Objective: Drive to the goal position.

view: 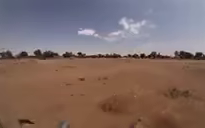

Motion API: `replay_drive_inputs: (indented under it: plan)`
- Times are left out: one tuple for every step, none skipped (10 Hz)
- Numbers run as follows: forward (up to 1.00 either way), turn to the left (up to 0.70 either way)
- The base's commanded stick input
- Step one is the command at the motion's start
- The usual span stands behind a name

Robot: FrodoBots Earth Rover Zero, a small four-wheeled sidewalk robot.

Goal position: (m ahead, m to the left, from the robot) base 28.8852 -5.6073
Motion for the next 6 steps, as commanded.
replay_drive_inputs:
  plan:
    - [0.70, 0.00]
    - [0.70, 0.00]
    - [0.70, 0.00]
    - [0.70, 0.00]
    - [0.70, 0.00]
    - [0.70, 0.00]
